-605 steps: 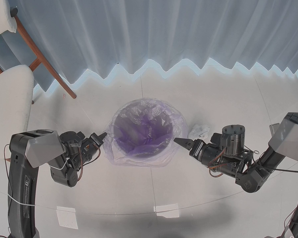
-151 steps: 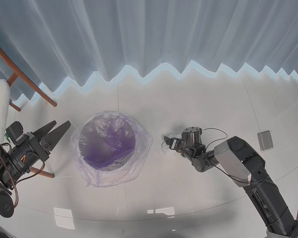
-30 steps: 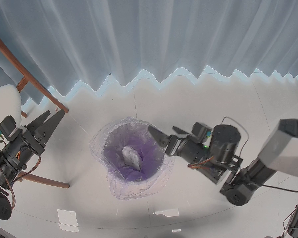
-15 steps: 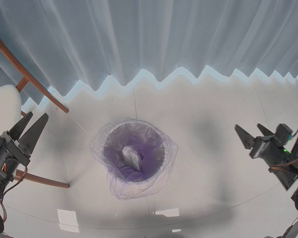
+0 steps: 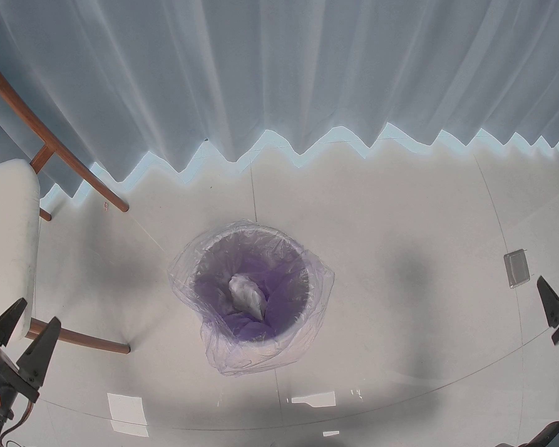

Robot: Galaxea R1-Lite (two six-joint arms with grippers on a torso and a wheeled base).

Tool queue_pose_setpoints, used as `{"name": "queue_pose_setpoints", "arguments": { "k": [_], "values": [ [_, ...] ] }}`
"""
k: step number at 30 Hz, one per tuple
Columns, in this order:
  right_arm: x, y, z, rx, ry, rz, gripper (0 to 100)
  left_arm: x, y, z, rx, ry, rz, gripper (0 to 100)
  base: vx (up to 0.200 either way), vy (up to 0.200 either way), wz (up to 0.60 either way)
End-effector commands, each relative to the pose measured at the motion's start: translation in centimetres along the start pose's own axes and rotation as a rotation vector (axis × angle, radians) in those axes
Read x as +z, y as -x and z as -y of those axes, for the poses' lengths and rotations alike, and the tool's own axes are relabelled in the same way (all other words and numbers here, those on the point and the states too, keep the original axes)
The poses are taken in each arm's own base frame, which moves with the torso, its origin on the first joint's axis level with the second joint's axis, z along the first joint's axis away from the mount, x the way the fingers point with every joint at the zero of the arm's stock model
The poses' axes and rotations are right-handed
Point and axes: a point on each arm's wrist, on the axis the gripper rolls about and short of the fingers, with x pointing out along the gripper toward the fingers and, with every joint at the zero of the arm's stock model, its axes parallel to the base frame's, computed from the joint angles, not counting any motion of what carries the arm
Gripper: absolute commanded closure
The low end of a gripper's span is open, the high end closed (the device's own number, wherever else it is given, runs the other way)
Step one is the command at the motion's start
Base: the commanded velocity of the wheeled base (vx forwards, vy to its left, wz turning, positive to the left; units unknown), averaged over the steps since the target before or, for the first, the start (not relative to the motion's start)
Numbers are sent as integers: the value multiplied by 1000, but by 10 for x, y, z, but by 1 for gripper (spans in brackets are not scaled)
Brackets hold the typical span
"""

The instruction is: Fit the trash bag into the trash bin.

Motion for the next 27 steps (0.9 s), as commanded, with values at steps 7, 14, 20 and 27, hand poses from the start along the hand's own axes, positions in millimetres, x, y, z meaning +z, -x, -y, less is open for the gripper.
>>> {"name": "queue_pose_setpoints", "arguments": {
  "k": [7, 14, 20, 27],
  "values": [
    [-66, 95, 18, 8, 62, 62, 0, -65, 76, 2, 146, -103, -6, 0, 0, 0, 0],
    [-67, 95, 17, 28, 57, 44, 0, -67, 76, 2, 139, -219, -37, 0, 0, 0, 0],
    [-69, 95, 20, -87, 60, 38, 0, -66, 78, -3, 376, -232, -18, 0, 0, 0, 0],
    [-69, 95, 20, -84, 66, 37, 0, -68, 77, -3, 333, -158, -22, 0, 0, 0, 0]
  ]
}}
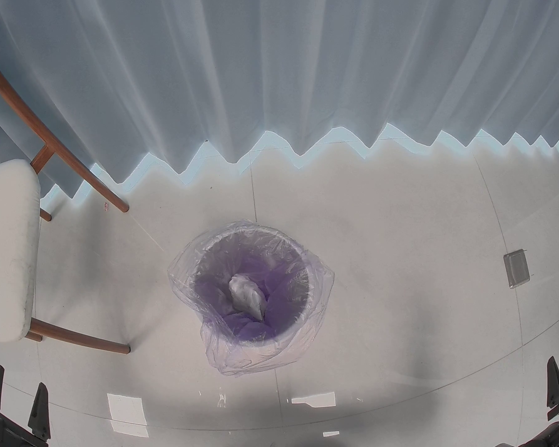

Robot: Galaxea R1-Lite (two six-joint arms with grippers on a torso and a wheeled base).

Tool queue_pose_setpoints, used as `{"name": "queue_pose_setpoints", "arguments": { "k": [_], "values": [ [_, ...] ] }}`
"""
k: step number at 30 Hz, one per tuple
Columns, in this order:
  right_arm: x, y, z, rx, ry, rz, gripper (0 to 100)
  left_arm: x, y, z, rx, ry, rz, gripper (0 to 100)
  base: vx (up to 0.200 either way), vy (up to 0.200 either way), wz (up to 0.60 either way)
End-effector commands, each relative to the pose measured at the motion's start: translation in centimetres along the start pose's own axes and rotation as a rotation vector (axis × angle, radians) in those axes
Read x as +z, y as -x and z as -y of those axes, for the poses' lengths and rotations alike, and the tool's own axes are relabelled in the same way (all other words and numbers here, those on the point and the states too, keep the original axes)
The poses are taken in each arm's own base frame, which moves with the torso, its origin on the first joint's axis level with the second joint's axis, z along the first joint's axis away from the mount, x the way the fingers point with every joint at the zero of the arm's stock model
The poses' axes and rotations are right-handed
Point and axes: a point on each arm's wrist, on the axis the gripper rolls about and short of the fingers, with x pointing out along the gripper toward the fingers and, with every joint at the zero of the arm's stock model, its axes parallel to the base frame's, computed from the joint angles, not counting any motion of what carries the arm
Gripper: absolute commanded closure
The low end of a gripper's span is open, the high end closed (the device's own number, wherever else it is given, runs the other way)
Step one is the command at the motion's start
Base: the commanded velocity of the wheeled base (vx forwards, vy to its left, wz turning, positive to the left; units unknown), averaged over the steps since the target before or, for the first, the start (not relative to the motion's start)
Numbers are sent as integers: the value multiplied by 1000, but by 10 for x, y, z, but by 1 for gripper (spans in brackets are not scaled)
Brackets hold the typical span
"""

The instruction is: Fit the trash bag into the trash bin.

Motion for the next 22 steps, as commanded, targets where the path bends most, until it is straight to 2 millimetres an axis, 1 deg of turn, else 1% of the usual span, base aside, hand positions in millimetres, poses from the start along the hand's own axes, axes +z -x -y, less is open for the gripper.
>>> {"name": "queue_pose_setpoints", "arguments": {
  "k": [1, 3, 7, 10, 22],
  "values": [
    [-3, 1, 0, -3, 3, 6, 0, -8, 1, 1, -54, -14, -22, 0, 0, 0, 0],
    [-4, 1, 0, 3, 6, 5, 0, -9, 1, 1, -77, -42, -38, 0, 0, 0, 0],
    [-4, 0, 0, 12, 17, 2, 0, -9, 1, 1, -82, -37, -40, 0, 0, 0, 0],
    [-6, 0, -1, 76, 59, -6, 0, -9, 1, 1, -74, -34, -34, 0, 0, 0, 0],
    [-6, 0, -1, 65, 51, -6, 0, -8, 1, 1, -76, -34, -32, 0, 0, 0, 0]
  ]
}}
